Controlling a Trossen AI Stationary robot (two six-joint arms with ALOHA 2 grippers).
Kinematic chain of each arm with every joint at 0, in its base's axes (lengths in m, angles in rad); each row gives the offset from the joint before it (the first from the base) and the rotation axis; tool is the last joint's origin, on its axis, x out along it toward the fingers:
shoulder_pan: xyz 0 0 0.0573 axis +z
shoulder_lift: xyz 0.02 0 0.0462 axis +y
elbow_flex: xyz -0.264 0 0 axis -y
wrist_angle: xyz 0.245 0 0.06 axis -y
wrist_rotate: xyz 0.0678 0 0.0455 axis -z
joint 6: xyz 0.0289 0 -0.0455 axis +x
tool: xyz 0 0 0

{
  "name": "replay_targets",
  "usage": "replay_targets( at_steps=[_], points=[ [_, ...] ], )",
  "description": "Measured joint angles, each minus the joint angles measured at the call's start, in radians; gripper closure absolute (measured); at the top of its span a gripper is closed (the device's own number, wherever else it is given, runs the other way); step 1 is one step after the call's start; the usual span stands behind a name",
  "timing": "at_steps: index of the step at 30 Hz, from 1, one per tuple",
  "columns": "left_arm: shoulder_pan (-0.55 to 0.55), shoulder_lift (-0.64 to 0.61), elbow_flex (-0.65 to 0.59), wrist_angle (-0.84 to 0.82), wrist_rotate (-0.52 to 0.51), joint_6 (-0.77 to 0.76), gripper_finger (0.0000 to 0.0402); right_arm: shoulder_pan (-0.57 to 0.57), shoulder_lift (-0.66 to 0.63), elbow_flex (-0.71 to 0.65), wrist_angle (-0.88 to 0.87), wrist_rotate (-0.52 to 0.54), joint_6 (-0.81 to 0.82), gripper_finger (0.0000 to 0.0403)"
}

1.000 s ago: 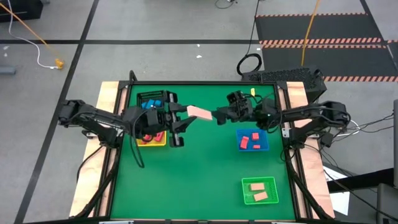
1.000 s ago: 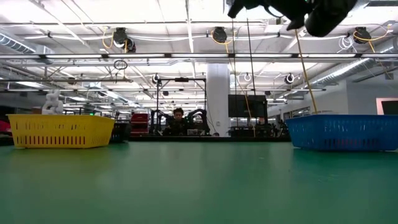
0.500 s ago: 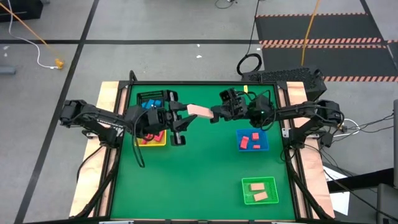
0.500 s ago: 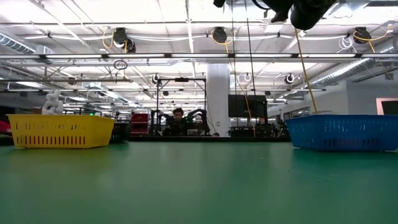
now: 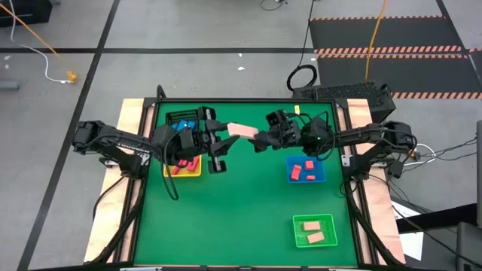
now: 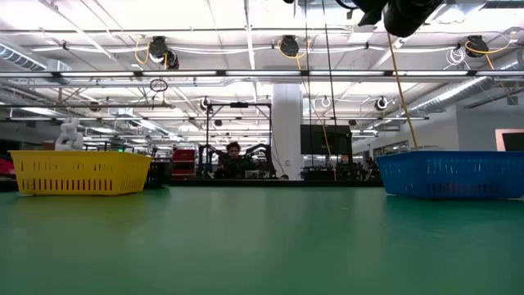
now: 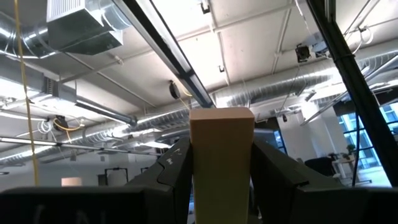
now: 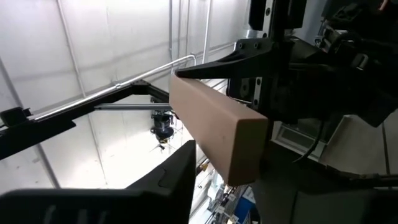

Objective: Sort & place blocks by color
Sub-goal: Put the brown block into the green bin

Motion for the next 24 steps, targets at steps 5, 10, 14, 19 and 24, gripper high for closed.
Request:
replay_targets(
  at_steps=[5,10,14,19,24],
  points=[
    [-0.006,0.000,0.000,-0.003,0.002,-0.018,0.0273,0.000,0.000,0.000,0.002,0.002,-0.002,0.0304],
    [-0.022,0.000,0.000,-0.005,0.000,-0.014,0.0273,0.001,0.000,0.000,0.005,0.006,-0.014,0.0309],
    [-0.026,-0.001,0.000,-0.006,-0.002,-0.014,0.0273,0.001,0.000,0.000,0.022,0.022,-0.020,0.0306],
    [-0.029,-0.001,0.000,-0.009,0.019,-0.019,0.0273,0.000,0.000,-0.001,0.043,0.032,-0.026,0.0306],
    [-0.030,-0.001,0.000,-0.010,0.023,-0.014,0.0273,-0.001,0.000,0.000,0.046,0.039,-0.029,0.0306]
  ],
)
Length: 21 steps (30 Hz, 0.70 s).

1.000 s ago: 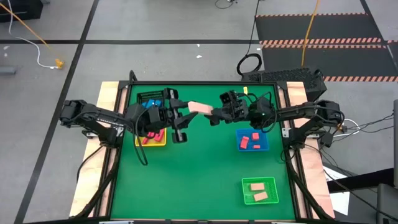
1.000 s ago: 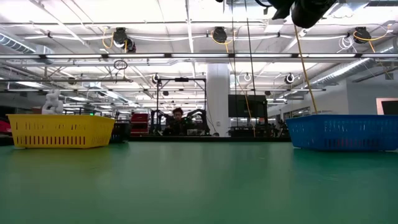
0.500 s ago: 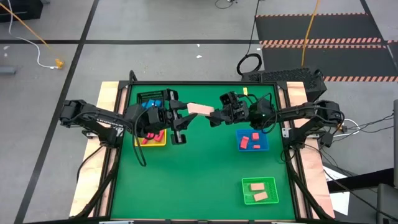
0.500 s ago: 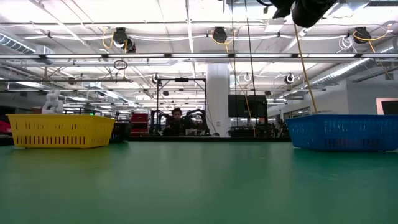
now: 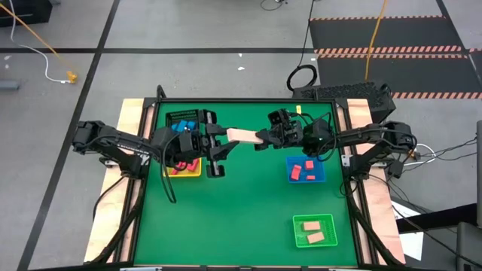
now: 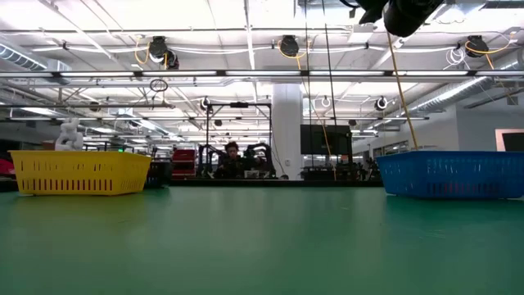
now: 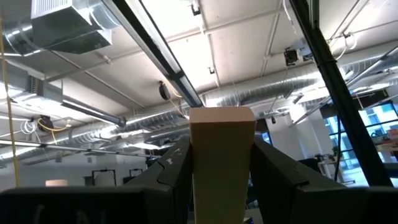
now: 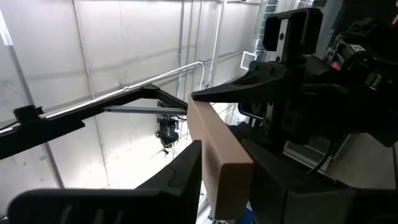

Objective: Sort & place blocks by color
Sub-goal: Put the brown block into the green bin

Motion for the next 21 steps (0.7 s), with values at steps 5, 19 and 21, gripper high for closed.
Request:
replay_targets(
  at_steps=[5,19,21],
  points=[
    [0.000,0.000,0.000,0.000,-0.002,-0.001,0.0273,0.000,0.000,0.000,0.001,-0.001,-0.003,0.0325],
    [0.006,0.000,-0.001,-0.030,-0.036,-0.056,0.0152,-0.001,-0.003,0.000,0.021,-0.006,-0.003,0.0361],
    [0.006,0.000,-0.001,-0.054,-0.037,-0.068,0.0135,-0.005,-0.010,0.000,0.024,-0.010,-0.002,0.0361]
  ],
)
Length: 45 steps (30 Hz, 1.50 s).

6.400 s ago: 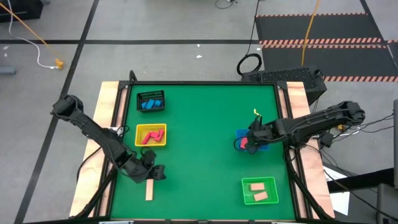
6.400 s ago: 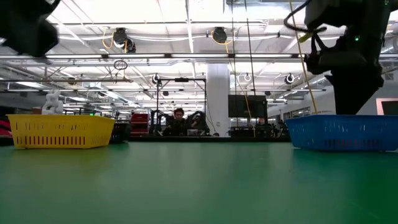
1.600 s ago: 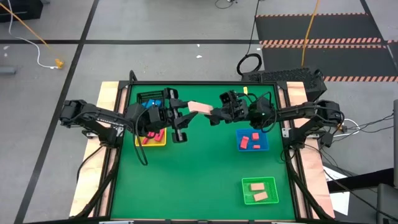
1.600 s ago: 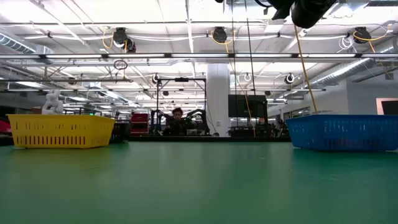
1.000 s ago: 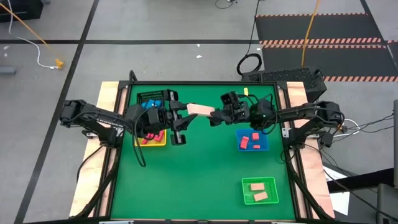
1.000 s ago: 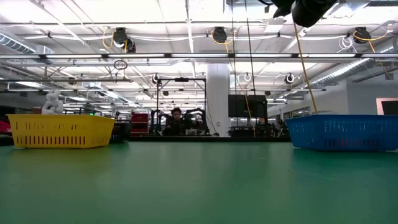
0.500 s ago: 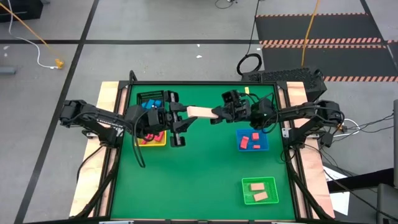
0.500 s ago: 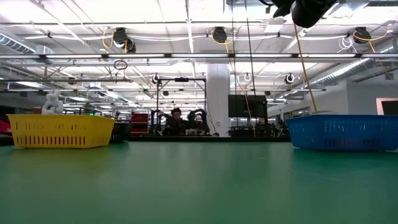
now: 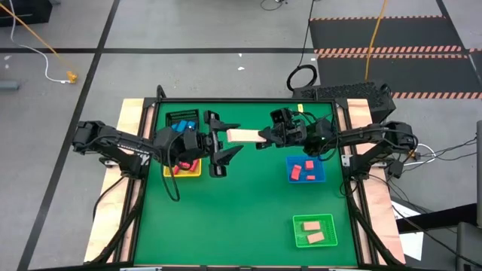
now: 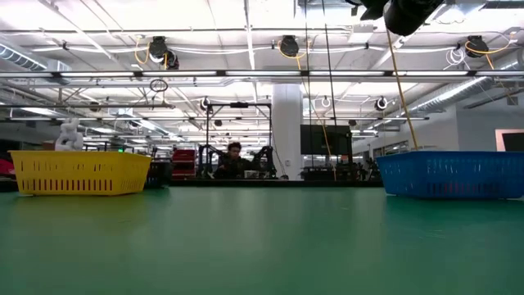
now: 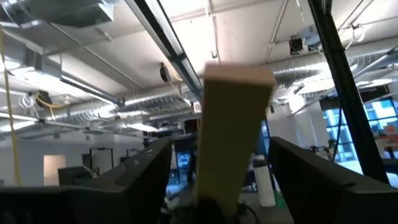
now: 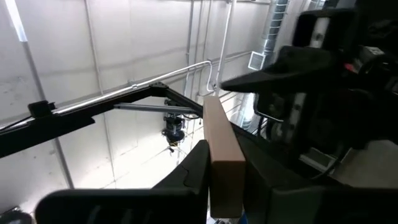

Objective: Sort & place blocks by color
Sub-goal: Put the brown block into the green bin

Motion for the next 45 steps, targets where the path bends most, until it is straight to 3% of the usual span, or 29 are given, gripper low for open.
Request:
replay_targets(
  at_steps=[5,8,13,18,24,34,40,45],
  points=[
    [0.000,0.000,0.000,-0.015,0.000,-0.053,0.0112,-0.046,-0.048,0.000,-0.027,-0.050,-0.019,0.0361],
    [0.000,0.000,0.000,-0.028,0.000,-0.095,0.0110,-0.082,-0.108,0.000,-0.147,-0.112,-0.060,0.0361],
    [-0.001,0.000,0.000,-0.090,-0.070,-0.222,0.0108,-0.127,-0.257,0.000,-0.549,-0.187,-0.260,0.0361],
    [0.000,0.000,0.000,-0.212,-0.102,-0.355,0.0108,-0.164,-0.425,0.000,-0.987,-0.182,-0.497,0.0361],
    [0.008,-0.001,0.000,-0.294,-0.101,-0.516,0.0108,-0.169,-0.597,0.000,-1.422,-0.124,-0.639,0.0361],
    [0.073,-0.069,0.000,-0.441,-0.101,-0.730,0.0108,-0.071,-0.736,0.000,-2.001,-0.103,-0.578,0.0360],
    [0.143,-0.175,-0.001,-0.706,-0.079,-0.836,0.0108,0.077,-0.741,0.000,-2.170,-0.103,-0.454,0.0360],
    [0.182,-0.261,-0.001,-0.897,-0.005,-0.839,0.0108,0.200,-0.736,0.000,-2.188,-0.104,-0.360,0.0360]
  ],
)
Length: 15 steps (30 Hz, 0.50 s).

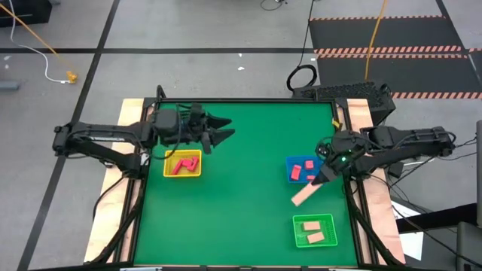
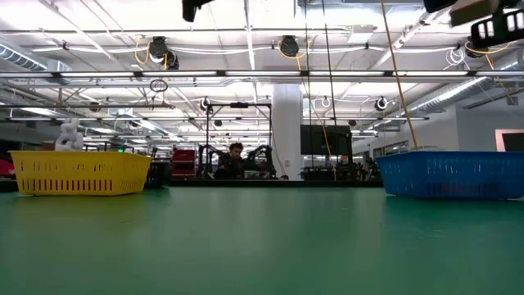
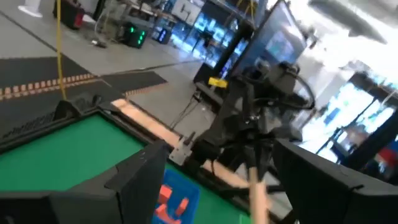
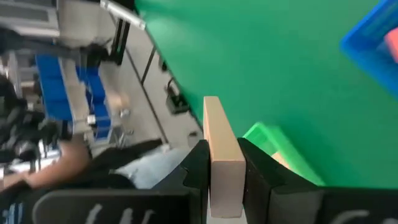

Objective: Sort & place blocks by color
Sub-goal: Put the brown block into the green bin

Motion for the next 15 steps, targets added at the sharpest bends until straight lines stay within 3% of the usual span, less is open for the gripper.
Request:
replay_targets(
  at_steps=[7,15],
  points=[
    [0.020,-0.107,0.000,-0.235,0.016,0.051,0.0108,0.170,0.016,0.000,0.045,-0.002,0.035,0.0360],
    [0.066,-0.212,0.000,-0.309,0.013,0.074,0.0108,0.305,0.105,0.000,0.023,0.030,0.062,0.0360]
  ],
)
